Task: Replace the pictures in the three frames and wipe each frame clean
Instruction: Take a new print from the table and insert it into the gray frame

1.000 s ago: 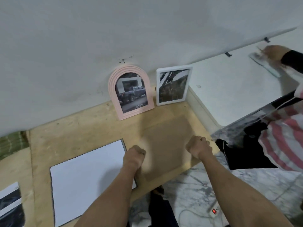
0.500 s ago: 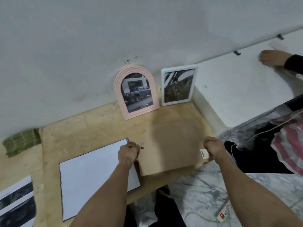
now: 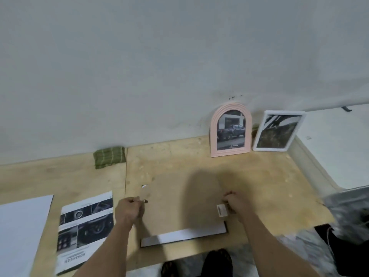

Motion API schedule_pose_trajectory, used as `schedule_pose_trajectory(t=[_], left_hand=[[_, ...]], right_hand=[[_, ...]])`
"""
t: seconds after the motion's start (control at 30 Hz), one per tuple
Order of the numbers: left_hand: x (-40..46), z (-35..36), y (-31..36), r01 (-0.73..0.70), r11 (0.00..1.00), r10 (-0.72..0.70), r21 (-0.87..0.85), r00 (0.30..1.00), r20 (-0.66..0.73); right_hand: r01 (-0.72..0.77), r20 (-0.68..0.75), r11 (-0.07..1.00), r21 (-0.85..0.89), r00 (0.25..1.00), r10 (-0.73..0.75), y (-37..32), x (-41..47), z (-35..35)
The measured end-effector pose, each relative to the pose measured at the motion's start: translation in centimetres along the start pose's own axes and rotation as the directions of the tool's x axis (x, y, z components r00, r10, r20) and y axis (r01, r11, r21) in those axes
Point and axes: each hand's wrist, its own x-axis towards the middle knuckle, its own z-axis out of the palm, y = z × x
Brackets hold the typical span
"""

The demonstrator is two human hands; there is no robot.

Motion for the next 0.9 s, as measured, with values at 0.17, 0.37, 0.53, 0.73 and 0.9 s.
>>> schedule_pose_trajectory(t=[0.17, 0.37, 0.53, 0.73, 0.9], left_hand=[[1.5, -1.4, -2.9, 0.01, 0.999, -0.01, 0.046, 1.0, 0.018], [1.7, -0.8, -4.4, 0.043, 0.997, -0.047, 0.071, 0.997, 0.066], [1.7, -0.1, -4.4, -0.037, 0.989, 0.028, 0.142, 0.997, 0.066], [2.0, 0.2, -4.7, -0.053, 0.981, 0.038, 0.189, 0.996, 0.086], [1.7, 0.4, -4.5, -0.006, 0.985, -0.006, 0.175, 0.998, 0.069]], right_hand=[[0.01, -0.12, 1.0, -0.015, 0.993, -0.011, 1.1, -1.0, 3.2], [0.016, -0.154, 0.992, -0.123, 0.988, -0.035, 2.4, -0.8, 3.2], [0.025, -0.174, 0.976, -0.219, 0.983, -0.064, 2.4, -0.9, 3.4], [0.037, -0.19, 0.957, -0.286, 0.977, -0.095, 1.6, -1.2, 4.1], [-0.008, -0.213, 0.992, -0.123, 0.977, -0.018, 1.2, -0.7, 4.7]])
